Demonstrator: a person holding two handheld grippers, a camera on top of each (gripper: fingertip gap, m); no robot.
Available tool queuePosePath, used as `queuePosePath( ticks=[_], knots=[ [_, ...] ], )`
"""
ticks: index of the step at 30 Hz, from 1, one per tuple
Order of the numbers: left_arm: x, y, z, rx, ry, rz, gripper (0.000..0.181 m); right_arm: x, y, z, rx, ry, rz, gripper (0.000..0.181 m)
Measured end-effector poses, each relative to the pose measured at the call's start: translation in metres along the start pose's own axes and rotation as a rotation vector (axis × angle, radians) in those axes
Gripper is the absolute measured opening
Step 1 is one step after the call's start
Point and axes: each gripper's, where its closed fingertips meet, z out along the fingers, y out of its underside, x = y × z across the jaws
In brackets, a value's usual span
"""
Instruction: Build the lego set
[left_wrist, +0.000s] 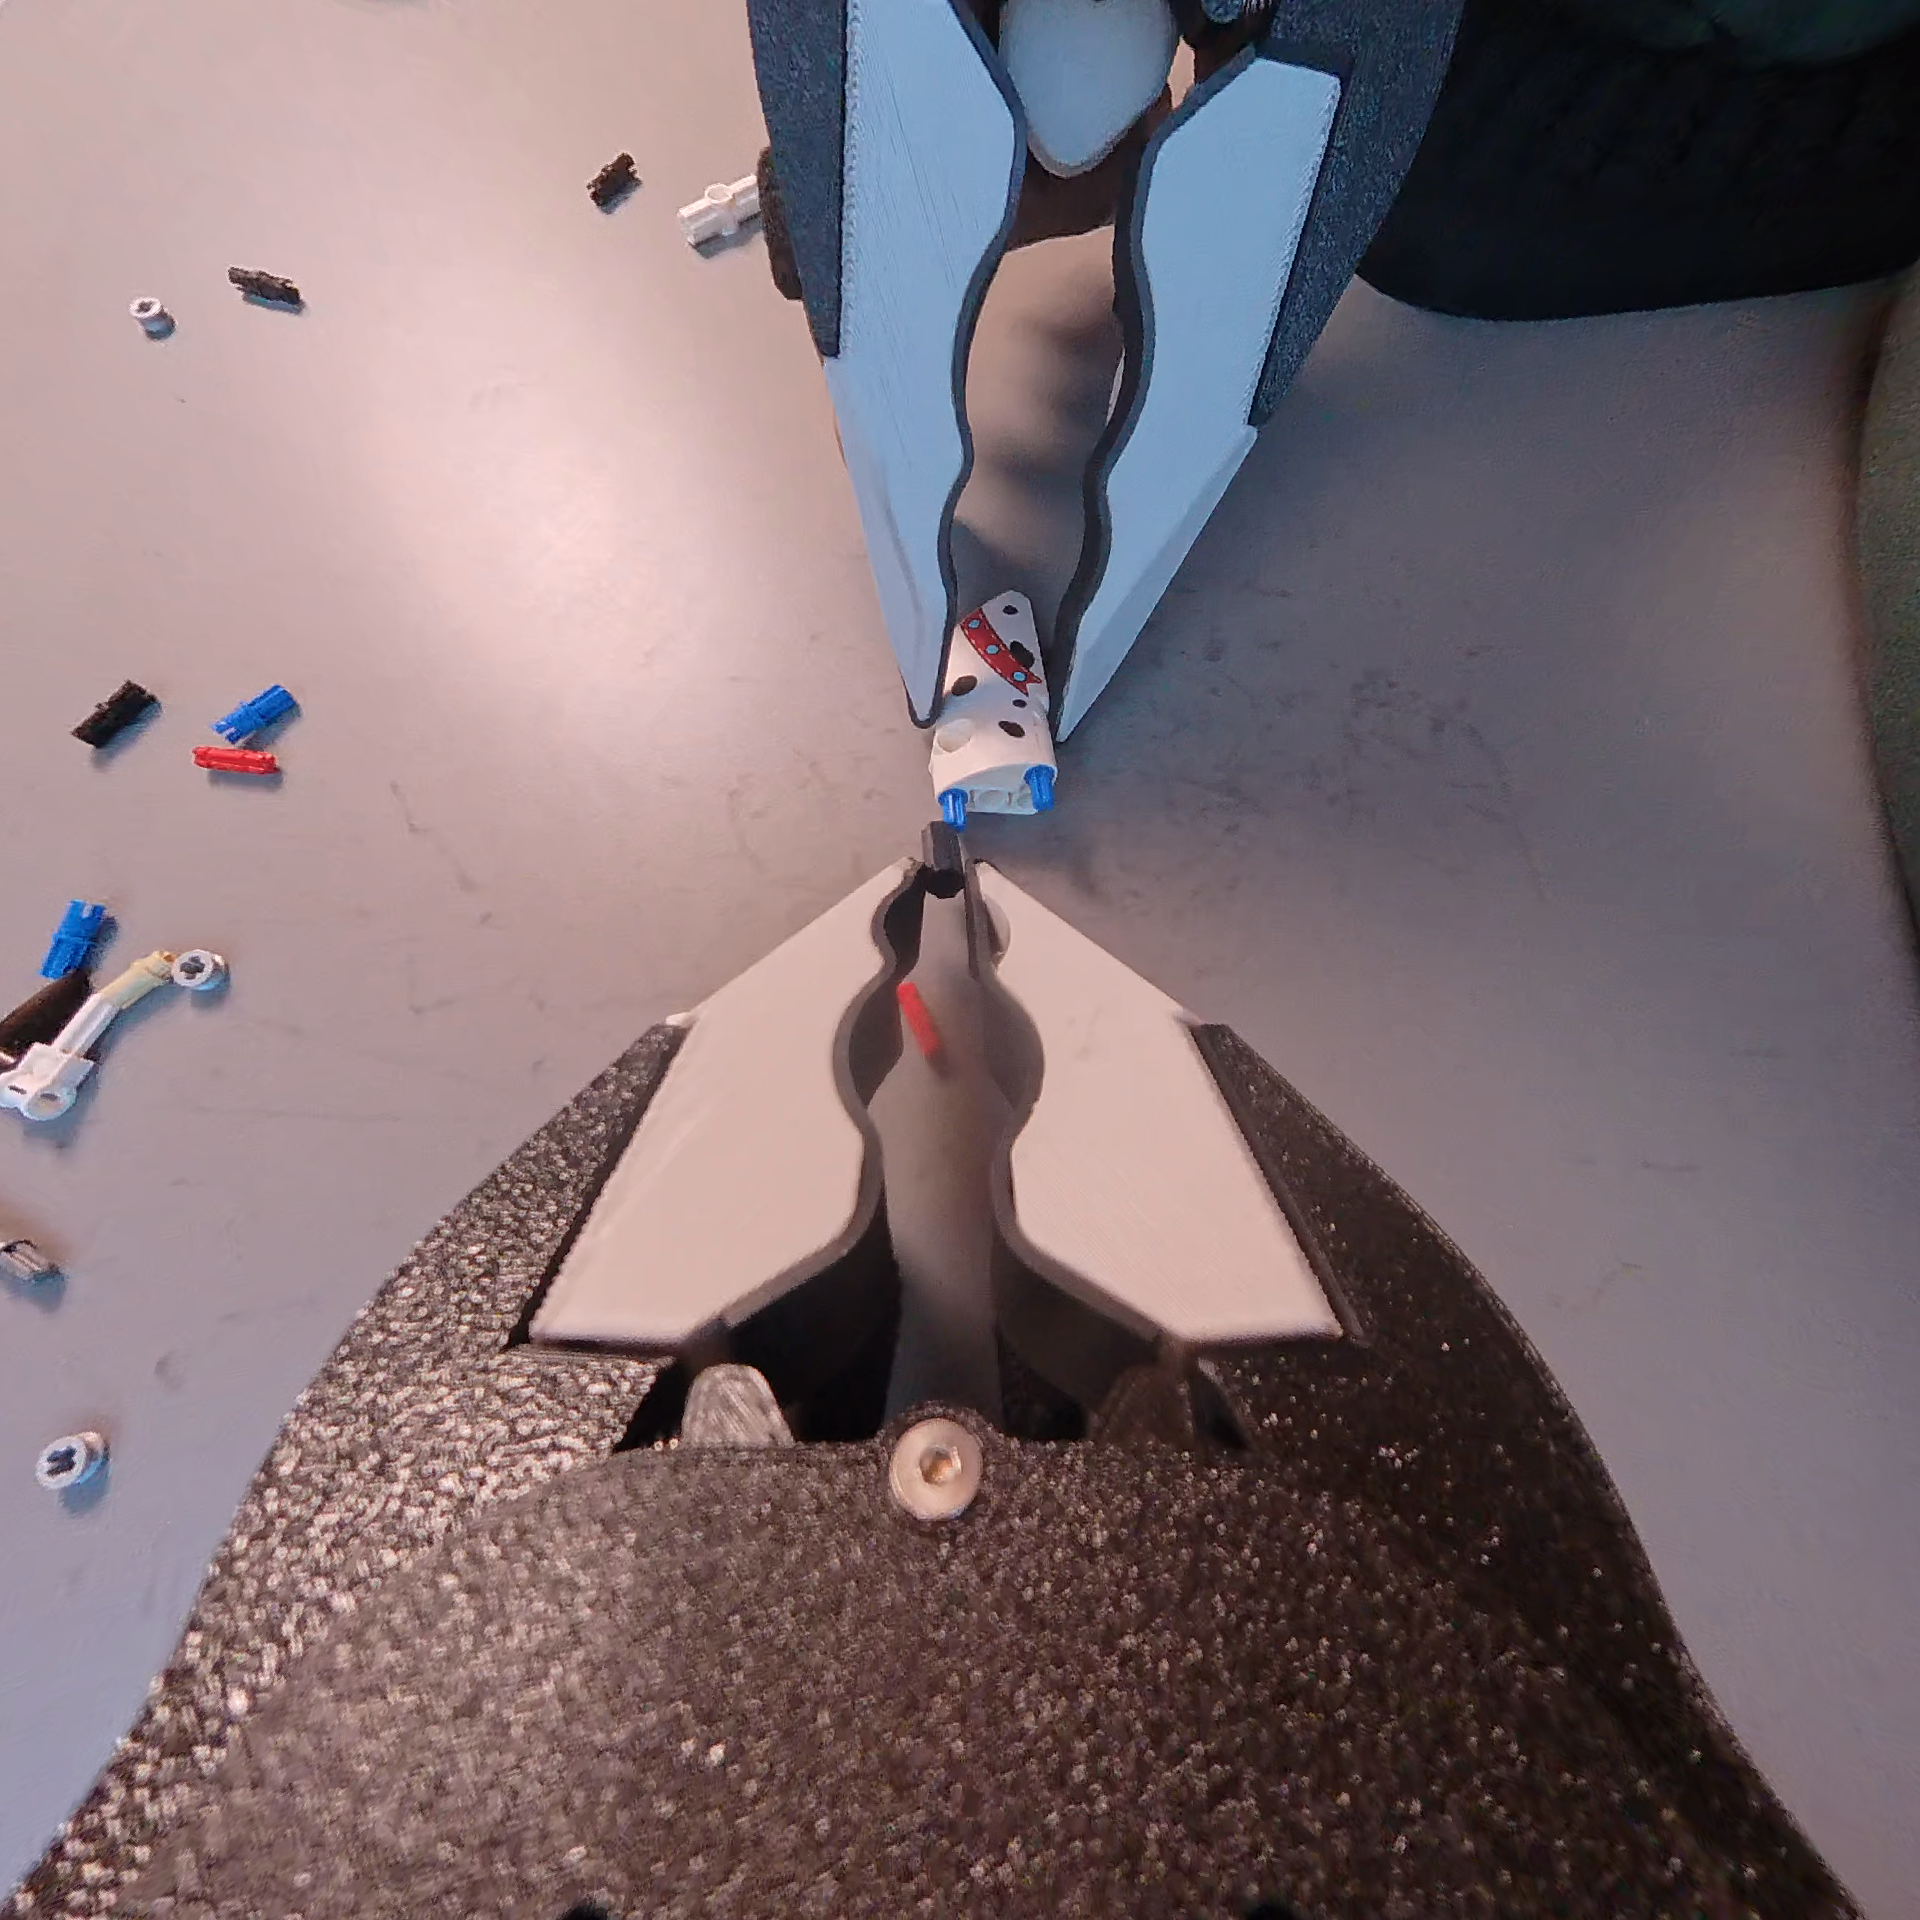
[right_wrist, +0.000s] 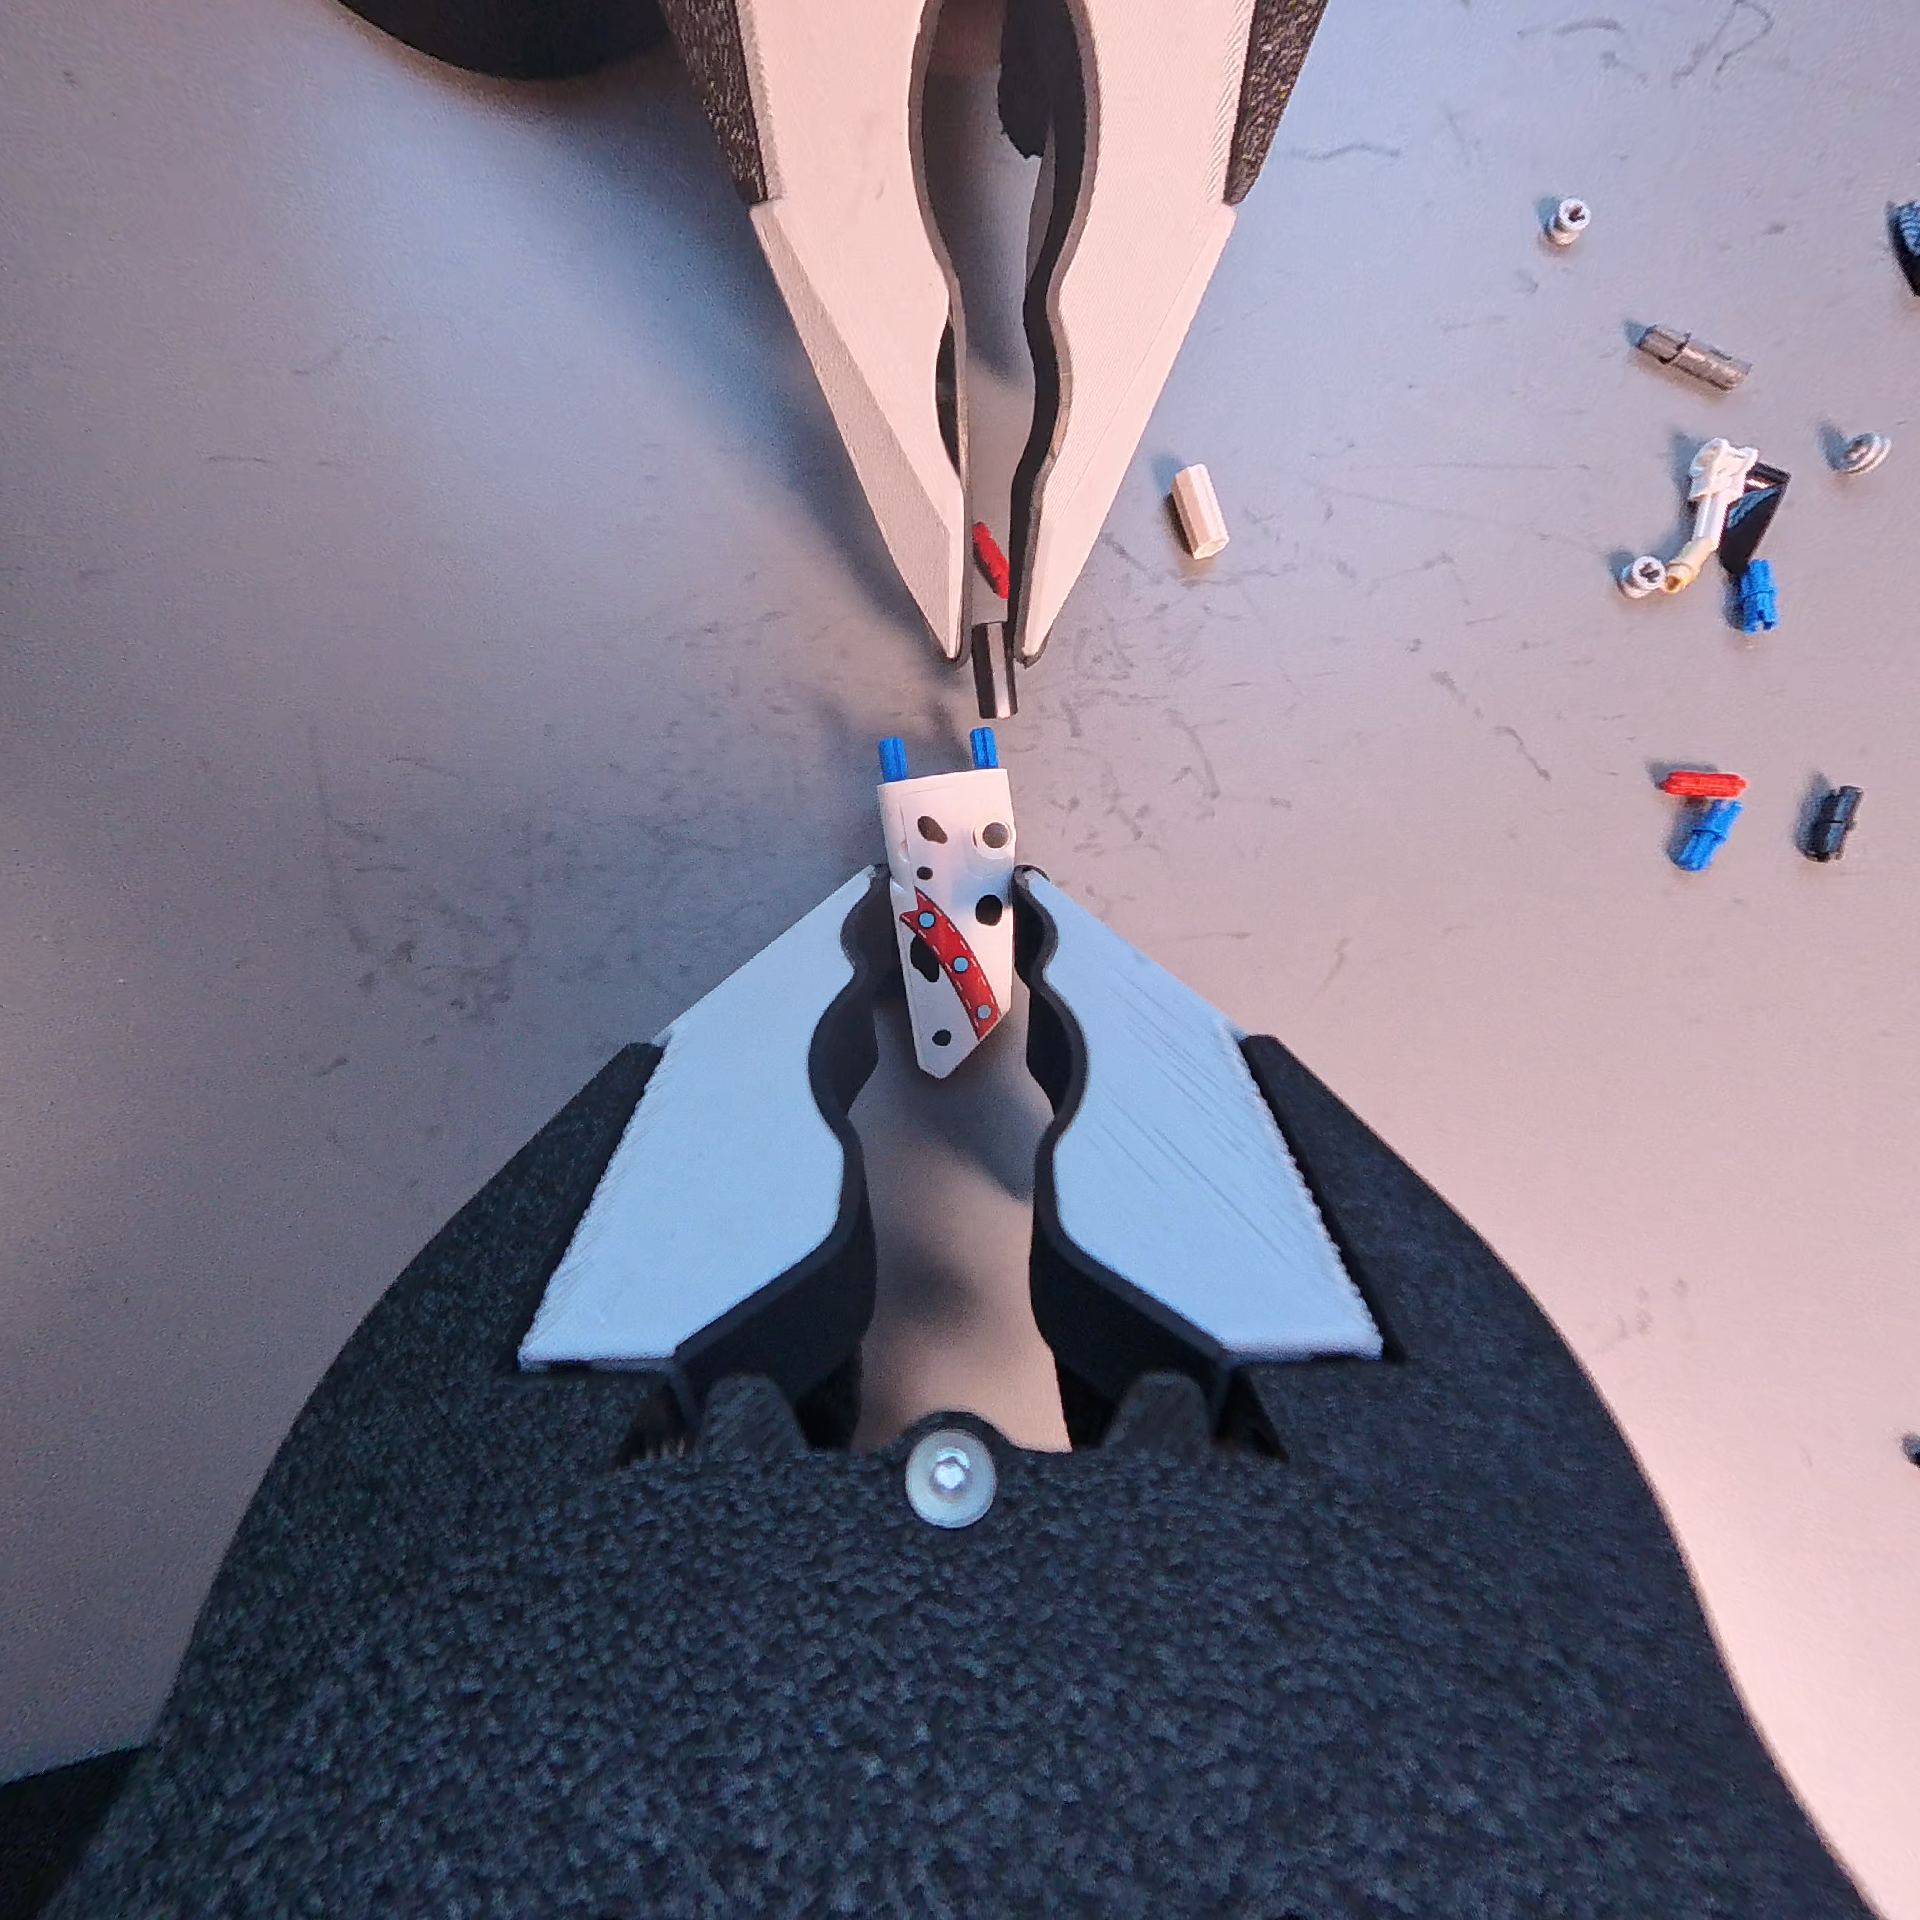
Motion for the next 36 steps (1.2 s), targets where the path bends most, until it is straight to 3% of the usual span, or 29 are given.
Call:
queuePosePath(
  ticks=[10,18,23,36],
  knots=[
    [0.002,-0.007,-0.002,0.040,0.002,0.020,0.007,0.003,-0.004,-0.003,0.095,-0.018,0.039,0.022],
    [0.002,-0.038,-0.025,0.262,-0.021,0.080,0.007,0.004,-0.028,-0.032,0.270,0.050,0.008,0.022],
    [0.006,-0.047,-0.029,0.325,-0.003,0.091,0.007,0.001,-0.030,-0.040,0.279,0.087,-0.005,0.022],
    [0.010,-0.039,-0.017,0.257,0.035,0.067,0.007,-0.002,-0.019,-0.033,0.203,0.097,-0.027,0.022]
  ],
)
